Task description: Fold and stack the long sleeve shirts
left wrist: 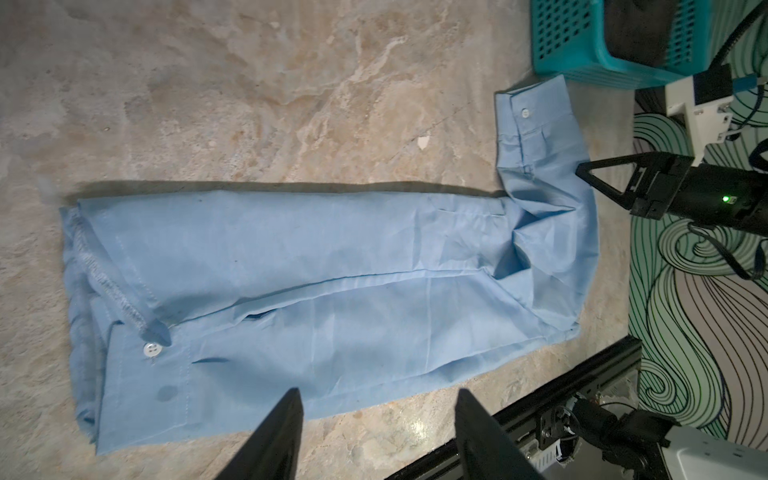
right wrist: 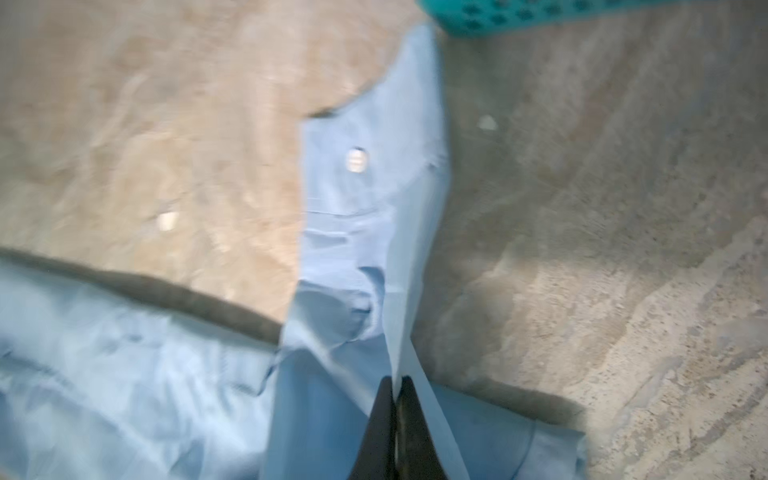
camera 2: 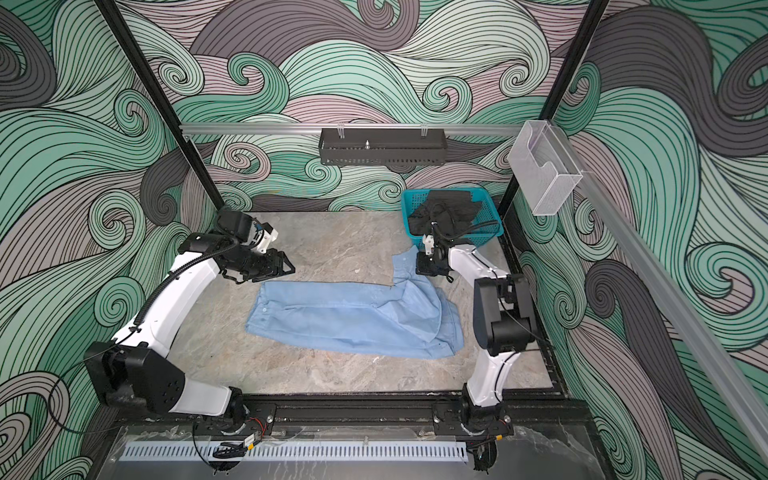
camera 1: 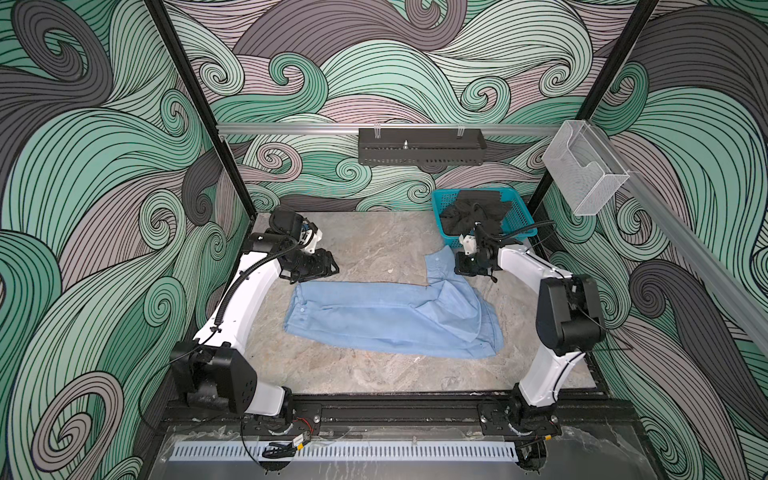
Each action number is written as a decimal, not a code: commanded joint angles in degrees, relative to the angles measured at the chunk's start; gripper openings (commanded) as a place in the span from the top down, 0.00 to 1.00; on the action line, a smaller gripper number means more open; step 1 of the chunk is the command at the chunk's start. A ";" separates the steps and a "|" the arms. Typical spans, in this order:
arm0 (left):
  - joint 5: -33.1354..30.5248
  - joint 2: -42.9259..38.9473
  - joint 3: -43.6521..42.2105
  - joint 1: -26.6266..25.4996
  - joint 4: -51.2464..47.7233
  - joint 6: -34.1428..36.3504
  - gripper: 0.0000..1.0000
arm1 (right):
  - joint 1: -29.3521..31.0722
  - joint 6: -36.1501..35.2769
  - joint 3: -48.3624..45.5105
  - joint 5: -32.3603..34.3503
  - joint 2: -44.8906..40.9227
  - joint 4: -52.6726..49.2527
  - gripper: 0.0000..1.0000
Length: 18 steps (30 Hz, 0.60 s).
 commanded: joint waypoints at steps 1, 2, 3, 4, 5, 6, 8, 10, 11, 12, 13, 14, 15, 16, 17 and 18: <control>4.48 -5.46 -4.15 -1.83 10.59 2.90 0.38 | 4.11 -10.34 -1.87 -11.55 -8.91 5.45 1.00; 4.77 -7.31 -6.22 -2.28 14.32 2.90 0.37 | 5.38 -12.95 -2.52 -14.03 -10.48 5.64 1.00; 5.16 -9.10 -8.50 -2.69 18.11 2.95 0.37 | 6.96 -15.84 -2.99 -16.34 -12.19 5.37 1.00; 5.80 -10.56 -10.12 -3.02 20.94 3.30 0.36 | 8.02 -18.28 -3.09 -18.26 -13.23 4.50 1.00; 6.40 -12.24 -12.01 -3.31 23.99 3.82 0.35 | 8.82 -21.03 -2.63 -21.84 -13.99 2.72 1.00; 7.07 -13.78 -13.68 -3.69 26.53 4.64 0.34 | 9.19 -23.39 -1.76 -25.85 -14.25 0.35 1.00; 8.30 -16.36 -16.74 -4.56 30.78 7.26 0.31 | 10.26 -27.95 0.25 -30.58 -14.31 -4.72 1.00; 9.50 -18.72 -20.02 -5.43 34.79 9.67 0.25 | 12.29 -33.64 1.82 -31.89 -14.51 -10.39 1.00; 10.54 -19.89 -21.43 -5.97 36.23 11.35 0.20 | 13.58 -37.34 2.81 -31.42 -14.54 -14.08 1.00; 10.94 -20.89 -22.92 -6.65 37.59 12.69 0.16 | 15.35 -41.02 3.70 -30.41 -14.54 -17.77 1.00; 10.95 -21.61 -24.06 -7.32 38.37 13.73 0.13 | 16.89 -43.23 4.24 -28.99 -14.53 -20.22 1.00; 11.03 -22.21 -24.97 -8.13 38.65 15.02 0.11 | 18.82 -45.80 4.72 -25.96 -14.45 -23.04 1.00; 11.08 -22.49 -25.36 -8.57 38.34 15.76 0.11 | 20.58 -47.71 5.02 -22.97 -14.23 -25.53 1.00; 10.83 -22.83 -25.78 -8.90 37.99 15.93 0.11 | 21.90 -48.66 4.76 -19.90 -13.82 -27.04 1.00; 10.52 -23.18 -26.23 -8.95 37.82 15.60 0.11 | 23.30 -49.96 4.38 -16.83 -13.09 -29.43 1.00; 10.47 -23.59 -26.68 -9.10 37.51 15.67 0.11 | 24.30 -50.62 3.89 -14.13 -12.18 -31.08 1.00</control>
